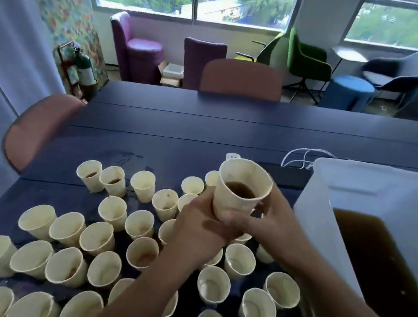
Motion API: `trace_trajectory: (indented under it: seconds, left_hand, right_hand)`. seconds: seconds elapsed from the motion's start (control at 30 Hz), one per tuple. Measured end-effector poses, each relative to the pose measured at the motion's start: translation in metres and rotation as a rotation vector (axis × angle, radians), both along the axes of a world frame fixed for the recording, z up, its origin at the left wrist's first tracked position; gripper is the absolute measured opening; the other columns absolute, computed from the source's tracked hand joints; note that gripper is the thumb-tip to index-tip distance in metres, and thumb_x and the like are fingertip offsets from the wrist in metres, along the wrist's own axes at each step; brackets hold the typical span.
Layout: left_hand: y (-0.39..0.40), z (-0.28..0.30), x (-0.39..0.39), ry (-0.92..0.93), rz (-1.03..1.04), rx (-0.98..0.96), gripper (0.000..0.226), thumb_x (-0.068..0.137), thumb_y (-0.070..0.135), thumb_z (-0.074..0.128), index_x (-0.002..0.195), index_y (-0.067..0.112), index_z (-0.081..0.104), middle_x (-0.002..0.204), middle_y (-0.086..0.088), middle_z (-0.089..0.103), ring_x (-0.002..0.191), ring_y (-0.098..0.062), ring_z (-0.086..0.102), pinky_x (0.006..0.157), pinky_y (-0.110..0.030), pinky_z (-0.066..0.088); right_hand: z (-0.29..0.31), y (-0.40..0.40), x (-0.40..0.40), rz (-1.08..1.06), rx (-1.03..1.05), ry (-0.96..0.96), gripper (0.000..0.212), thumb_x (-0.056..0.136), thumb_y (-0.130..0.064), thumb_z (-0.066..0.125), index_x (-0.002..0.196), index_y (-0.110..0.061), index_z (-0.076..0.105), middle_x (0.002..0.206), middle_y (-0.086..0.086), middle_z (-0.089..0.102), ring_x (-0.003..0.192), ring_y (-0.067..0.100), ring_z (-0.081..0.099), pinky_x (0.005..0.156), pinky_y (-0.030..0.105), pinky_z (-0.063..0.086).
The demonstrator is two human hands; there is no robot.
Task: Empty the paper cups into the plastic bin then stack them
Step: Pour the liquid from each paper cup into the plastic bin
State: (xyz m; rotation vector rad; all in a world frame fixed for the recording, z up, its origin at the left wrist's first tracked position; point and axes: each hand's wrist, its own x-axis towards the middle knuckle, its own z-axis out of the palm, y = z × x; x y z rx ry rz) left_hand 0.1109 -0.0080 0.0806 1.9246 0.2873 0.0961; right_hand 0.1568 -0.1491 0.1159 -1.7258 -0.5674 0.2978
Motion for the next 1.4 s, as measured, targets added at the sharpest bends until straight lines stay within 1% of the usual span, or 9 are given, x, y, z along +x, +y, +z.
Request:
trace_trajectory:
  seconds: [0.17,0.27,0.47,0.63,0.77,0.87,1.1,1.23,1.4]
  left_hand:
    - [-0.05,0.005,0.012,-0.011,-0.149,0.111,0.051,0.057,0.059,0.061,0.106,0.042,0.061,0.093,0.02,0.07,0.089,-0.006,0.068,0.082,-0.037,0.059]
    - [-0.078,0.007,0.018,-0.015,-0.222,0.064,0.047,0.061,0.031,0.069,0.101,0.051,0.055,0.092,0.027,0.067,0.092,-0.004,0.068,0.085,-0.038,0.059]
    - [-0.131,-0.001,0.035,0.013,-0.303,0.138,0.052,0.066,0.044,0.084,0.102,0.048,0.046,0.084,0.022,0.066,0.079,-0.001,0.065,0.076,-0.033,0.056]
    - [-0.153,-0.017,0.045,-0.004,-0.443,0.344,0.056,0.082,0.042,0.077,0.131,0.039,0.052,0.119,0.021,0.048,0.109,-0.01,0.059,0.094,-0.037,0.052]
    - [-0.164,-0.025,0.048,-0.083,-0.537,0.391,0.054,0.09,0.039,0.069,0.14,0.033,0.05,0.148,0.019,0.039,0.125,-0.01,0.051,0.105,-0.033,0.045]
    - [-0.171,-0.028,0.051,-0.064,-0.603,0.439,0.06,0.096,0.042,0.063,0.15,0.031,0.042,0.161,0.021,0.027,0.14,-0.009,0.039,0.113,-0.032,0.037]
    - [-0.168,-0.026,0.051,-0.019,-0.668,0.566,0.066,0.1,0.055,0.05,0.158,0.038,0.025,0.165,0.029,0.007,0.146,-0.004,0.031,0.112,-0.035,0.038]
    - [-0.168,-0.026,0.049,0.021,-0.667,0.55,0.067,0.099,0.059,0.049,0.158,0.043,0.021,0.164,0.033,0.004,0.133,-0.009,0.051,0.103,-0.04,0.049]
    - [-0.168,-0.031,0.048,0.031,-0.649,0.53,0.066,0.099,0.061,0.048,0.157,0.047,0.02,0.163,0.035,0.002,0.131,-0.01,0.053,0.098,-0.041,0.054]
  right_hand:
    - [-0.003,-0.04,-0.006,-0.185,0.108,-0.031,0.049,0.065,-0.018,0.085,0.11,-0.016,0.067,0.1,-0.001,0.075,0.097,0.015,0.07,0.087,0.033,0.055]
    - [0.001,-0.069,-0.004,-0.274,0.16,-0.077,0.039,0.067,-0.013,0.083,0.103,-0.017,0.069,0.094,-0.003,0.075,0.09,0.011,0.069,0.08,0.026,0.053]
    - [0.0,-0.131,0.006,-0.412,0.149,-0.092,0.024,0.067,-0.01,0.082,0.087,-0.017,0.069,0.077,-0.002,0.07,0.072,0.015,0.063,0.069,0.037,0.05]
    - [-0.017,-0.178,0.019,-0.548,-0.038,-0.117,0.051,0.064,-0.032,0.084,0.109,-0.016,0.067,0.101,-0.002,0.073,0.094,0.016,0.069,0.085,0.044,0.056]
    - [-0.035,-0.206,0.026,-0.607,-0.156,-0.089,0.05,0.062,-0.031,0.084,0.107,-0.021,0.065,0.097,-0.008,0.072,0.091,0.009,0.068,0.079,0.031,0.054]
    - [-0.048,-0.222,0.03,-0.626,-0.228,-0.076,0.05,0.063,-0.029,0.084,0.108,-0.026,0.062,0.099,-0.009,0.071,0.093,0.011,0.067,0.083,0.036,0.054]
    - [-0.071,-0.234,0.038,-0.66,-0.512,0.015,0.056,0.054,-0.051,0.075,0.104,-0.045,0.05,0.095,-0.018,0.067,0.095,0.015,0.065,0.09,0.055,0.05]
    - [-0.07,-0.234,0.031,-0.675,-0.609,0.015,0.051,0.067,-0.037,0.08,0.107,-0.04,0.049,0.097,-0.018,0.065,0.097,0.015,0.061,0.094,0.049,0.046]
    - [-0.071,-0.232,0.026,-0.701,-0.735,-0.008,0.049,0.076,-0.029,0.077,0.114,-0.033,0.047,0.098,-0.014,0.063,0.093,0.016,0.055,0.093,0.043,0.035]
